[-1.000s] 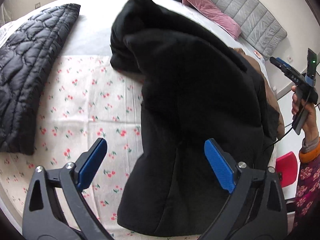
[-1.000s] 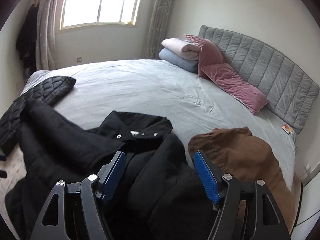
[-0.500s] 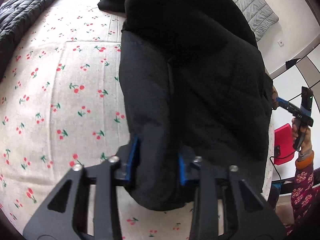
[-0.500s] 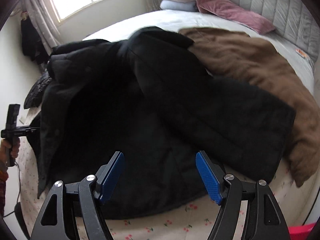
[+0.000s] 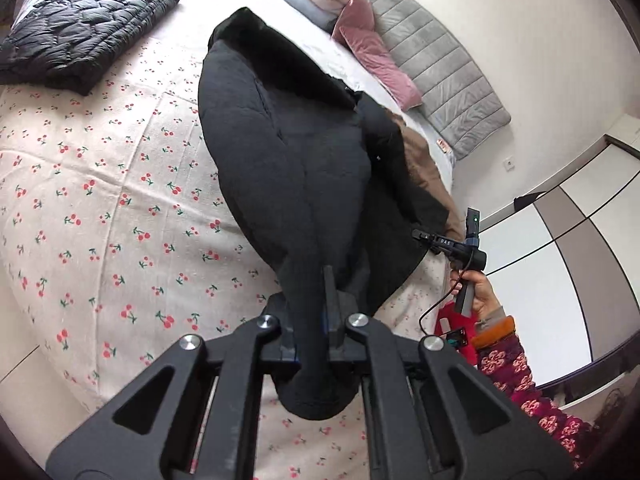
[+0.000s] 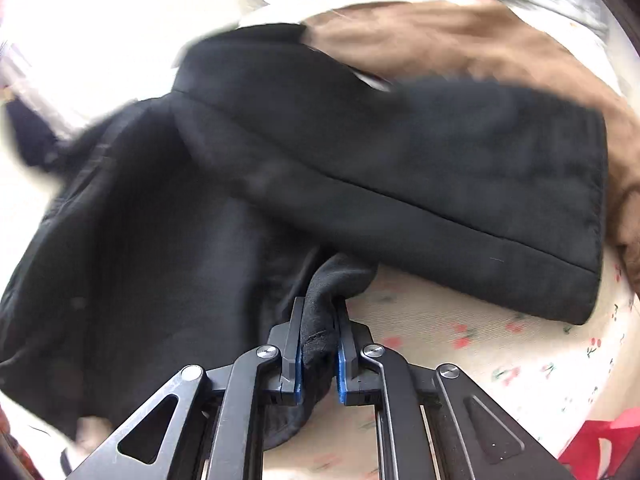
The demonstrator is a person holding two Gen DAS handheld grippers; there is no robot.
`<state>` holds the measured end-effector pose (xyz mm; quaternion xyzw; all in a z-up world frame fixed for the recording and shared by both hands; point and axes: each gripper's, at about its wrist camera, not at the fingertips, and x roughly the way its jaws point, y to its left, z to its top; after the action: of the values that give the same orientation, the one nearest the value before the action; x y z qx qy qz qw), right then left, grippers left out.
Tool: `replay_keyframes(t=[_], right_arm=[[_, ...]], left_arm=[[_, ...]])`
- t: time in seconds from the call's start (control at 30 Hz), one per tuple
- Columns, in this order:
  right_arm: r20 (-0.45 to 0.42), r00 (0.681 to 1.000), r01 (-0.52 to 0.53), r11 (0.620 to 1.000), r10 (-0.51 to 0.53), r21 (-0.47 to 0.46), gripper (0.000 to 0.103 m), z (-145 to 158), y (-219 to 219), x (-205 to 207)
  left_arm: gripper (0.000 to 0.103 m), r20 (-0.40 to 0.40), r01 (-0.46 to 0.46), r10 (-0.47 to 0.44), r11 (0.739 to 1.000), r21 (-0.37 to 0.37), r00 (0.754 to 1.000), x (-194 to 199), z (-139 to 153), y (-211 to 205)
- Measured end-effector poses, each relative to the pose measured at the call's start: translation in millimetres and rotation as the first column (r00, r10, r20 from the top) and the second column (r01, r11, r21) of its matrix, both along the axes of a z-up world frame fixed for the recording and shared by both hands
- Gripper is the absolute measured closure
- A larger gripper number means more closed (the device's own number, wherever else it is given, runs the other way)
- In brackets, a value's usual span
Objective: Fold large clothes
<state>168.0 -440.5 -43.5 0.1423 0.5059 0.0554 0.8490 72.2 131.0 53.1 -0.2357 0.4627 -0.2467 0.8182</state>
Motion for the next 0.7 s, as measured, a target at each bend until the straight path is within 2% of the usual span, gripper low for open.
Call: replay_keyframes(t=[0.07, 0.13, 0.23, 0.3, 0.37, 0.43, 0.53, 0.57, 0.63, 0.7], right_arm=[[0.072, 0.997, -0.026, 1.0, 0.025, 0.013, 0.094, 38.2, 13.5, -18.7], [0.141, 0.989, -0.049, 0.996, 0.039, 0.071, 0.094, 80.9, 21.8, -44.7], [0.249, 0.964, -0.107, 0.992, 0.088, 0.063, 0.094, 141.6, 32.6, -86.0], [0.273, 0.955, -0.124, 0.992, 0.113, 0.024, 0.094, 168.4, 36.2, -114.4], [0.256, 0.958, -0.125, 0.992, 0.128, -0.026, 0.094, 183.1, 39.6, -126.6], [0.211, 0.968, -0.119, 0.99, 0.134, -0.082, 0.094, 182.1, 39.9, -138.8], [0.085, 0.988, -0.113, 0.972, 0.132, -0.205, 0.091, 152.2, 35.9, -156.3], [0.021, 0.992, -0.117, 0.962, 0.127, -0.248, 0.09, 136.4, 32.2, -157.9], [-0.106, 0.989, -0.129, 0.937, 0.1, -0.325, 0.083, 103.5, 21.5, -164.3], [-0.186, 0.981, -0.128, 0.919, 0.061, -0.373, 0.081, 81.1, 11.6, -166.0]], left_arm=[[0.096, 0.01, -0.013, 0.013, 0.999, -0.047, 1.0, -11.3, 13.6, 2.0], [0.096, 0.022, -0.012, 0.014, 0.996, -0.086, 1.0, -21.2, 26.9, 3.1], [0.096, 0.036, -0.001, 0.006, 0.992, -0.13, 0.999, -34.1, 39.4, 5.8], [0.096, 0.035, 0.023, -0.02, 0.993, -0.114, 0.999, -48.1, 46.6, 5.1], [0.095, 0.002, 0.051, -0.051, 0.997, -0.06, 0.999, -61.5, 42.5, 2.5], [0.095, -0.054, 0.064, -0.062, 0.998, 0.025, 0.997, -76.2, 28.6, 2.4], [0.089, -0.154, 0.084, -0.055, 0.979, 0.186, 0.987, -86.5, -6.6, 2.2], [0.082, -0.19, 0.099, -0.054, 0.968, 0.232, 0.98, -88.7, -19.7, 1.9], [0.076, -0.249, 0.124, -0.044, 0.94, 0.317, 0.968, -90.7, -41.2, 2.3], [0.064, -0.241, 0.125, -0.027, 0.908, 0.4, 0.97, -93.7, -44.7, 2.0]])
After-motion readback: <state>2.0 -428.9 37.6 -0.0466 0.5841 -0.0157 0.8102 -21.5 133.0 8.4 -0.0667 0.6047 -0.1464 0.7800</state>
